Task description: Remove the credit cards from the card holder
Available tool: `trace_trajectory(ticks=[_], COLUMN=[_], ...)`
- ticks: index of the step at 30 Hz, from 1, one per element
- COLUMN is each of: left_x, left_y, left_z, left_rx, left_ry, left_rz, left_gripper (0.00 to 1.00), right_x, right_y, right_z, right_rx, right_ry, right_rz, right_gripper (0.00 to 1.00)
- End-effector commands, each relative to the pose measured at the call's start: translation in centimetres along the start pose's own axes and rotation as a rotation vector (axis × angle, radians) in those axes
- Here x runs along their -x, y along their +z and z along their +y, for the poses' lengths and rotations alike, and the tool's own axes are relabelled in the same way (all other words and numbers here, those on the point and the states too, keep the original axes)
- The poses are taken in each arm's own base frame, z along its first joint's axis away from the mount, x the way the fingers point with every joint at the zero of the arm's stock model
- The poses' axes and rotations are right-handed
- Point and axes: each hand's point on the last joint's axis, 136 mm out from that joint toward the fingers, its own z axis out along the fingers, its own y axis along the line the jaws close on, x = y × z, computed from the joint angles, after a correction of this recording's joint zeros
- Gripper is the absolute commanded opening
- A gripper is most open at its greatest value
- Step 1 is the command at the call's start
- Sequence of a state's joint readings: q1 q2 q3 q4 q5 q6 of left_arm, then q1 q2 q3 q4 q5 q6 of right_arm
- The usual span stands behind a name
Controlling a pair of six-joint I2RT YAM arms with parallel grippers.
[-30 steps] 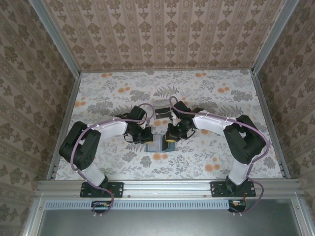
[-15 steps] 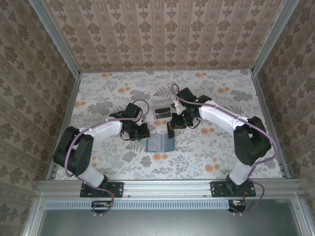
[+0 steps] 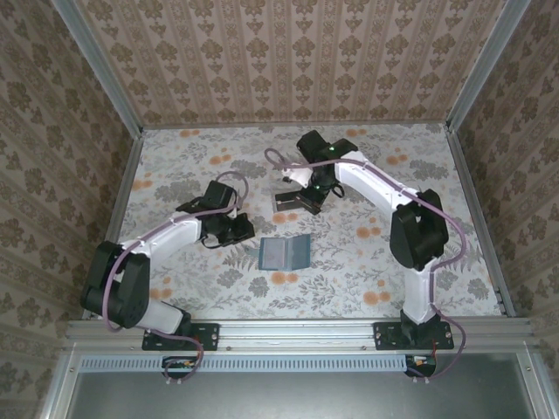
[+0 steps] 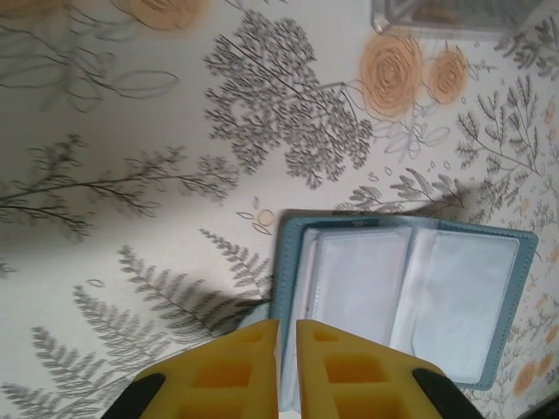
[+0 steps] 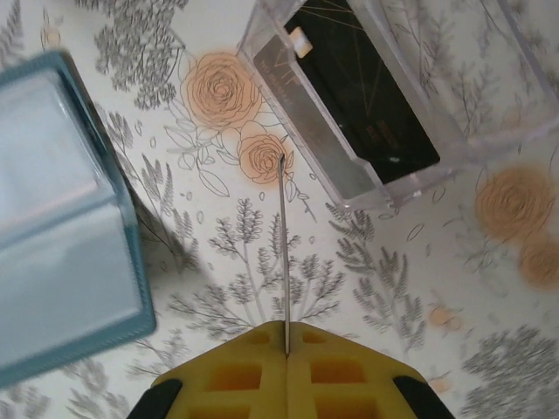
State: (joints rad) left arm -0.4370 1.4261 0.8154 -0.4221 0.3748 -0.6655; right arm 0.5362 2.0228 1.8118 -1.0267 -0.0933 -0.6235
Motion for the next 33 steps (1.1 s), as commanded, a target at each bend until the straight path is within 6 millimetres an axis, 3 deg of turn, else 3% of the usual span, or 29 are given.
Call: trace_trajectory(ticks=[1,11,20,33], left_x=[-0.4,-0.9,-0.9,-1.2], left_y=[-0.6,-0.6,-1.0,-0.4], left_z=[1.4,2.3,2.7,3.4], left_rx=[0.035,0.039,0.050,0.052], left_ry=[0.001,-0.025,-0.040,-0.059], left_rz=[-0.005,-0.015,-0.013,0.007], left_gripper=[0.15,0.16,0.16,0.16], right_x=[-0.3,4.0,6.4,5.2], right_y=[0.4,1.3,2.4,5.2], right_z=[-0.3,-2.2,-2.8,-1.8], right_rx=[-0.010,-0.006,-0.035,0.023], right_ry=[-0.282,-0.417,-0.501,-0.513], right_rz=[0.098,0.090,0.074,0.140], right_gripper=[0.00,0.00,0.00,0.02])
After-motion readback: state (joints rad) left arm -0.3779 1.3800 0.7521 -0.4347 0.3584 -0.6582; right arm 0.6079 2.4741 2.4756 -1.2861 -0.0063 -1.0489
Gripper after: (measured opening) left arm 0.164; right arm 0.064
